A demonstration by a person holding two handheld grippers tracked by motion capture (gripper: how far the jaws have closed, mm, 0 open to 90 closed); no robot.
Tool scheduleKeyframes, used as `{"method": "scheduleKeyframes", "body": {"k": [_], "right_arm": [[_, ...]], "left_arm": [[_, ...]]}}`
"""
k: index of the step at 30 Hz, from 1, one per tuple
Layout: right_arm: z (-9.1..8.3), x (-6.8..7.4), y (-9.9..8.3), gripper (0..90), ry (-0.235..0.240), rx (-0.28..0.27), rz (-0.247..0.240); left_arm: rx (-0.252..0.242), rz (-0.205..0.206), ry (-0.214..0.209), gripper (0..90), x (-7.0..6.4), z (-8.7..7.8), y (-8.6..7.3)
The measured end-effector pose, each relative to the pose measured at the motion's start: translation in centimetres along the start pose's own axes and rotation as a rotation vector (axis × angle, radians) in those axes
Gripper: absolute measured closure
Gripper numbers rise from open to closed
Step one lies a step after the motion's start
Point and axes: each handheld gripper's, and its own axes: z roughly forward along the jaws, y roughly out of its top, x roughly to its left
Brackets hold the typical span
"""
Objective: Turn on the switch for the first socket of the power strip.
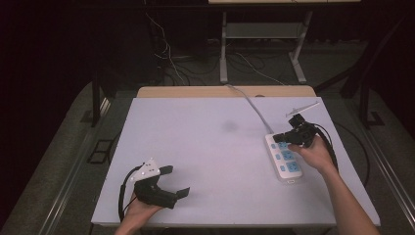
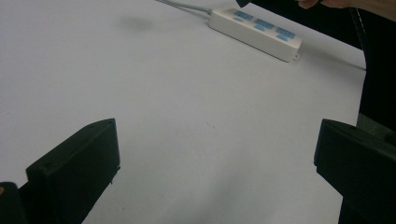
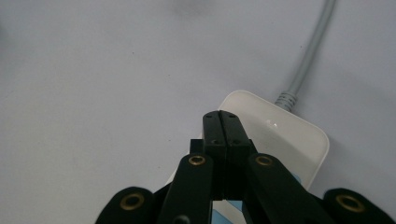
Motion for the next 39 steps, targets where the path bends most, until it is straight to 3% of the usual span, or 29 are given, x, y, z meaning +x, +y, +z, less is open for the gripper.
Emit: {"method": "scheduleKeyframes", "body": {"k": [18,28,33,34,35,38,39], "right_arm": [[-3.3,-0.1,-0.7,89.9,-0.026,-0.051,0.043],[-5.2,0.8,-1.3,89.2,-0.035,-0.093,0.07],[-5.9,1.6,-1.6,78.7,-0.036,-0.117,0.086],[-6.1,1.9,-1.8,70.8,-0.043,-0.126,0.096],[-6.1,1.9,-1.8,70.8,-0.043,-0.126,0.096],[-6.4,2.2,-2.3,56.7,-0.047,-0.154,0.122],[-6.4,2.2,-2.3,56.7,-0.047,-0.154,0.122]], "left_arm": [[-0.008,-0.003,0.0,0.0,-0.2,-0.1,0.0],[-0.011,-0.001,-0.001,0.0,-0.3,-0.1,0.0],[-0.012,-0.001,-0.001,0.0,-0.4,-0.1,0.0],[-0.012,-0.001,-0.001,0.0,-0.4,-0.1,0.0],[-0.013,-0.001,0.0,0.0,-0.4,-0.1,0.0],[-0.014,-0.001,-0.001,0.0,-0.4,-0.1,0.0],[-0.014,-0.001,-0.001,0.0,-0.4,-0.1,0.0]]}}
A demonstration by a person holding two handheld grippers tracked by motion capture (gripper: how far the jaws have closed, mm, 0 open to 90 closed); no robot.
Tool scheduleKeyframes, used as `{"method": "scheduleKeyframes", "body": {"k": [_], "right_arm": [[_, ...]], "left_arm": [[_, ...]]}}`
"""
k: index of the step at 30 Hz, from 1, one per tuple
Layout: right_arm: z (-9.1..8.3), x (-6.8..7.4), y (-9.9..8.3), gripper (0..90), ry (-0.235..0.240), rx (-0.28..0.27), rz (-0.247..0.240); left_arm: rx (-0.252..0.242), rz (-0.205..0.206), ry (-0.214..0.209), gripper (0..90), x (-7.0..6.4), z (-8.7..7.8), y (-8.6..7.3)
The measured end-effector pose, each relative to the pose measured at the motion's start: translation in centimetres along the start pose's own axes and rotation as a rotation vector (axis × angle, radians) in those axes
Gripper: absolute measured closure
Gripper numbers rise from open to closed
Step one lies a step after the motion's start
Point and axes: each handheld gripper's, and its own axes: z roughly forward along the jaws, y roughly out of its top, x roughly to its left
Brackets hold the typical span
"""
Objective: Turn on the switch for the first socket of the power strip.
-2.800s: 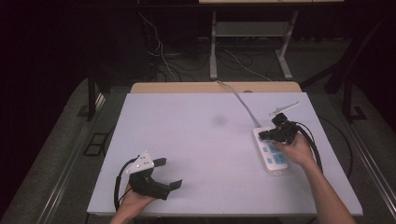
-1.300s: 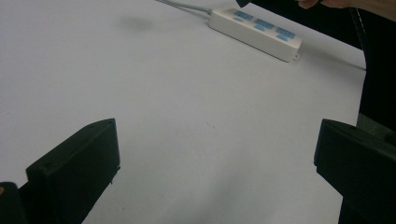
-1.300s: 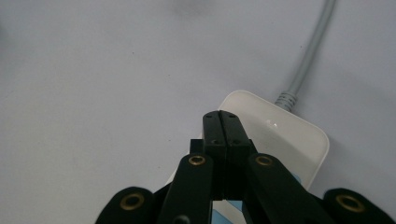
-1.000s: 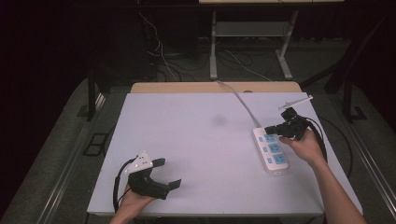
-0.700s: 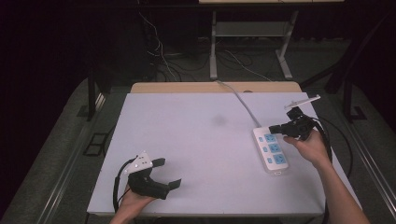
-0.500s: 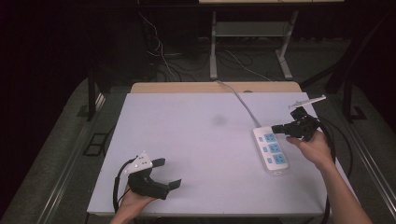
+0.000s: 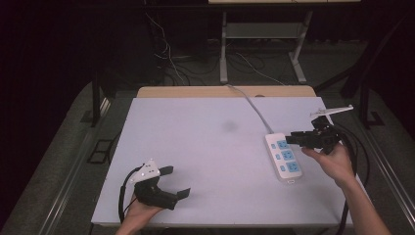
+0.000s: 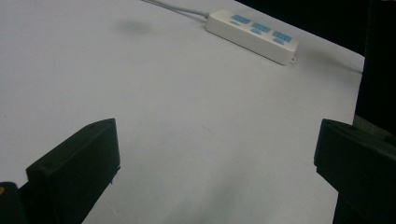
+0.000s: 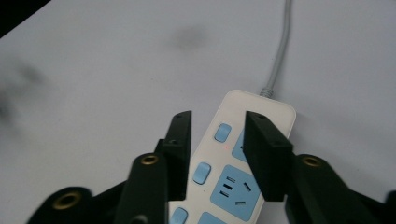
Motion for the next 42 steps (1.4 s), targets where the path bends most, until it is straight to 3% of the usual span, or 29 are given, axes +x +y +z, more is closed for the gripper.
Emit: {"method": "scheduleKeyframes", "body": {"k": [1,2,3,4,5,6,7,11,14,22,42], "right_arm": [[-0.1,0.1,-0.1,52.2,-0.004,-0.005,0.006],[-0.3,0.2,-0.4,41.9,-0.008,-0.016,0.018],[-0.3,0.2,-0.4,41.9,-0.008,-0.016,0.018],[-0.4,0.2,-0.5,36.5,-0.009,-0.024,0.023],[-0.6,0.5,-0.9,23.3,0.002,-0.04,0.036],[-0.6,0.5,-0.9,23.3,0.002,-0.04,0.036],[-0.9,0.8,-1.4,9.7,-0.001,-0.053,0.029],[-1.2,1.1,-2.0,0.6,0.007,-0.07,0.036],[-1.6,1.7,-3.0,0.0,0.043,-0.097,0.018],[-1.8,2.2,-4.5,0.0,0.071,-0.123,0.007],[0.1,4.7,-9.0,0.0,0.119,-0.148,-0.036]], "left_arm": [[0.0,0.0,0.0,0.0,0.0,0.0,0.0],[0.0,0.0,0.0,0.0,0.0,0.0,0.0],[-0.001,0.001,0.0,0.0,0.0,0.0,0.0],[-0.002,0.001,-0.001,0.0,0.0,0.0,0.0],[-0.001,0.001,-0.001,0.0,0.0,0.0,0.0],[-0.002,0.001,-0.001,0.0,0.0,0.0,0.0],[0.001,0.001,0.0,0.0,0.0,0.0,0.0],[0.001,0.001,-0.001,0.0,0.0,0.0,0.0],[0.003,0.002,-0.001,0.0,-0.1,0.1,0.0],[0.004,0.002,-0.003,0.0,-0.1,0.1,0.0],[0.003,0.001,-0.003,0.0,-0.1,0.0,0.0]]}}
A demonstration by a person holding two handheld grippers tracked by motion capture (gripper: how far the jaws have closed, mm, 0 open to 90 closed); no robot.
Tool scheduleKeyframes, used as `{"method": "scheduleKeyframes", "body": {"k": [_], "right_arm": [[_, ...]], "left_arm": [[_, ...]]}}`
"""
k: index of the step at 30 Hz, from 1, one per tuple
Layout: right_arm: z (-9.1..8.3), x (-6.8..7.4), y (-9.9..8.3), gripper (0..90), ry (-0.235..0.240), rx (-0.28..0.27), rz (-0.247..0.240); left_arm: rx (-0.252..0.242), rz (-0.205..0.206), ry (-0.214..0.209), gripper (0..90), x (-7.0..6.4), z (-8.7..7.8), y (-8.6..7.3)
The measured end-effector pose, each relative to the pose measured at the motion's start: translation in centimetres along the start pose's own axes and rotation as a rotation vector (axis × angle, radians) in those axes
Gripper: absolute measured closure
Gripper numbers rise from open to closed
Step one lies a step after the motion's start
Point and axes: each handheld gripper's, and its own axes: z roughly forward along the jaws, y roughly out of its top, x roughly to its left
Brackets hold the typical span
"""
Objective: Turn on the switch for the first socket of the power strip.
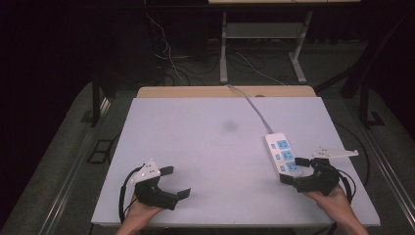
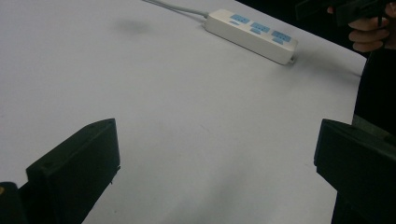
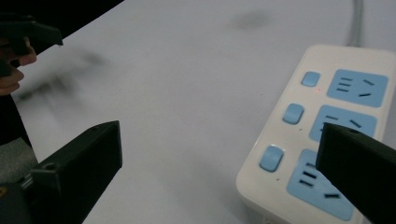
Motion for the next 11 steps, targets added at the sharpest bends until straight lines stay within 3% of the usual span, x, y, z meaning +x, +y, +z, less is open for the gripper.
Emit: {"method": "scheduleKeyframes", "body": {"k": [11], "right_arm": [[0.8,0.8,-1.7,0.0,0.007,0.016,-0.031]], "left_arm": [[0.006,0.001,0.001,0.0,0.1,0.0,0.0]]}}
